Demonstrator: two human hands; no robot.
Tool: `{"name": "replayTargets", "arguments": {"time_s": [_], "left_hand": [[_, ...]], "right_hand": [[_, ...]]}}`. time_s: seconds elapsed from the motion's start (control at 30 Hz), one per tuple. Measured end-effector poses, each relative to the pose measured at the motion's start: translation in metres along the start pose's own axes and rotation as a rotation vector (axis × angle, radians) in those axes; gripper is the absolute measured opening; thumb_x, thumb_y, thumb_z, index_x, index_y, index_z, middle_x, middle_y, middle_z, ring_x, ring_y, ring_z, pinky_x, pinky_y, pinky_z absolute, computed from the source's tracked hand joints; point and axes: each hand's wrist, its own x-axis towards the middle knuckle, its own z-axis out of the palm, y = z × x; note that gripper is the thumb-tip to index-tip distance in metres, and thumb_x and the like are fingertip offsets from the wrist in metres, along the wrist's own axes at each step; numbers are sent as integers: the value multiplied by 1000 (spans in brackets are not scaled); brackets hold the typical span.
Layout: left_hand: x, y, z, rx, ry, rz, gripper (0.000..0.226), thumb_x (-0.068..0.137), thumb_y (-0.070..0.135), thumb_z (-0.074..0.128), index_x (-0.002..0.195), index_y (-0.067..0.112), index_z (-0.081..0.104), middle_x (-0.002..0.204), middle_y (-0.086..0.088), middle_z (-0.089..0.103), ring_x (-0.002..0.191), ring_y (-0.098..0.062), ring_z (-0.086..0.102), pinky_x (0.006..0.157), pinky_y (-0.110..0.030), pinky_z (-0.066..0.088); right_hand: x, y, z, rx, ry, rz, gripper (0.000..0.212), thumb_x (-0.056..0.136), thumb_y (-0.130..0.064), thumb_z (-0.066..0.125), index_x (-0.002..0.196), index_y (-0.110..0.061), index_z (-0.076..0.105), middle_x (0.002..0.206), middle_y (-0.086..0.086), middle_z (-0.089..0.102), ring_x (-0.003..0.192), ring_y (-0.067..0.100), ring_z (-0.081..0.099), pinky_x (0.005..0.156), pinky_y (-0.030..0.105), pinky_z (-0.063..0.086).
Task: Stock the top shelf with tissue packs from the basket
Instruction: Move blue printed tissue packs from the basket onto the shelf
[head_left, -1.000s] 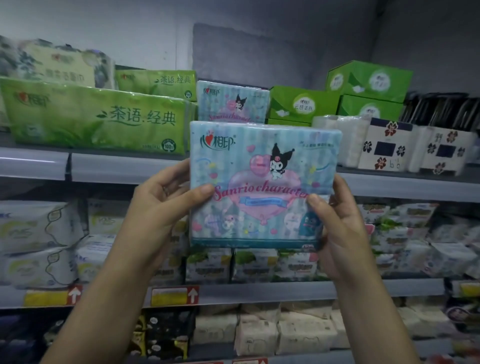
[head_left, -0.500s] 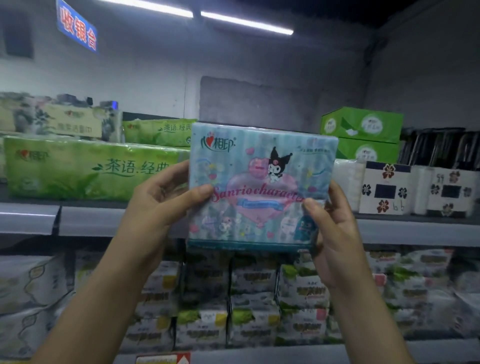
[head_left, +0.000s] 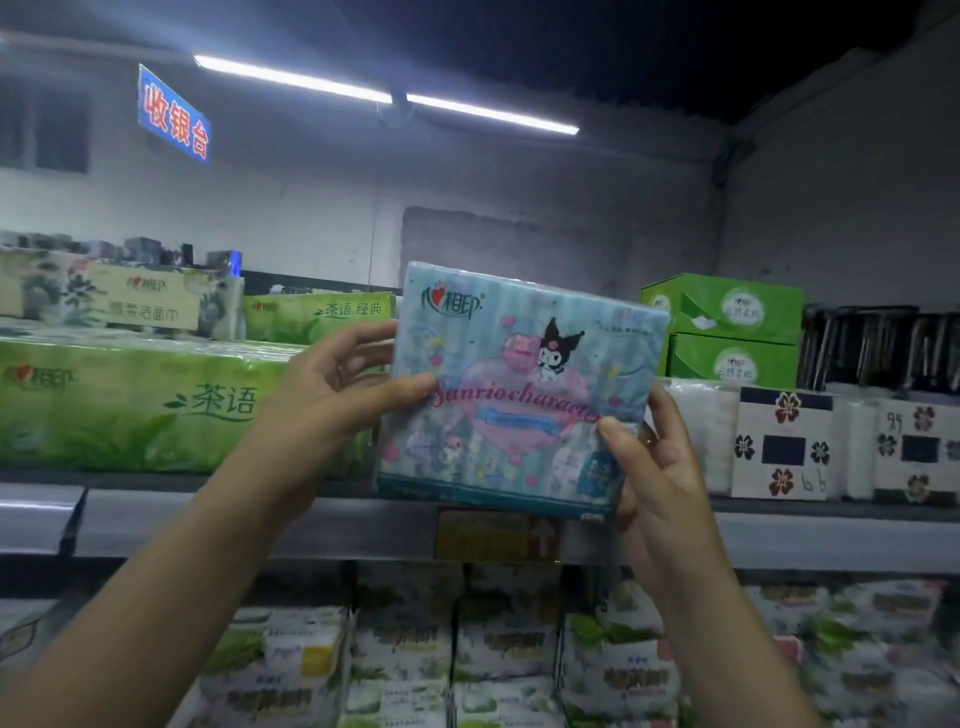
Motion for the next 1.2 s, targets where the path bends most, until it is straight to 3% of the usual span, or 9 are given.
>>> {"name": "replayTargets", "arguments": {"time_s": [0.1,0.23,0.33,0.5,0.67,0.83,0.9,1.07,1.2], "left_hand": [[16,5,-7,134,-70,-37,79,31,51,90,103,28,67,105,5,73,98,-13,70,83,-34,54],[32,10,-9,249,-94,-76,73,34,43,84,101,22,63,98,4,74,93,-11,71,88,-36,52],[50,19,-14,353,-125,-117,87,23,43,88,103,19,61,96,0,75,91,-12,72,82,-30,54],[75,33,-16,424,-144,-143,85,36,32,94,108,9,58,91,-3,76,88,-15,73,76,-27,51],[93,26,-29,460,-102,-160,106,8,53,91,101,13,59,91,-2,76,88,-12,73,78,-27,53],[114,16,-32,446,-41,-230,54,60,12,81,107,9,56,105,-10,70,103,-21,66,84,-27,53],[121,9,-32,458,-44,-258,43,67,6,77,104,10,55,104,-11,70,104,-22,65,86,-29,52],[127,-8,-35,494,-87,-304,58,63,5,77,116,8,52,97,-11,75,103,-25,68,105,-46,44],[131,-15,-39,547,-80,-336,58,64,4,79,117,7,55,102,-15,73,104,-28,66,105,-48,43]], "right_hand": [[9,-1,-5,-37,-15,-7,65,62,-29,72,124,-33,53,108,-3,70,101,20,68,71,33,58],[21,3,-11,-76,-48,-6,58,63,-30,72,118,-38,53,107,-2,70,101,20,68,69,32,57],[37,4,-11,-111,-78,7,61,63,-29,70,120,-38,49,109,-2,70,104,21,67,72,31,57],[74,2,-8,-166,-126,4,64,71,-20,66,131,-29,45,106,-2,69,105,20,66,78,36,58],[110,6,-4,-215,-202,38,52,76,-16,66,121,-32,48,111,1,67,102,17,66,75,36,55],[134,20,3,-217,-209,66,45,86,-4,62,115,-35,48,109,1,67,96,14,67,74,35,56],[138,29,3,-189,-190,77,46,86,-1,61,115,-34,47,110,4,66,94,14,68,74,36,57],[142,44,-1,-347,-183,13,50,84,-3,65,117,-36,46,125,9,60,114,21,60,89,43,55],[140,49,-2,-487,-213,-13,50,86,-8,66,121,-34,41,119,1,61,111,15,59,87,34,56]]}}
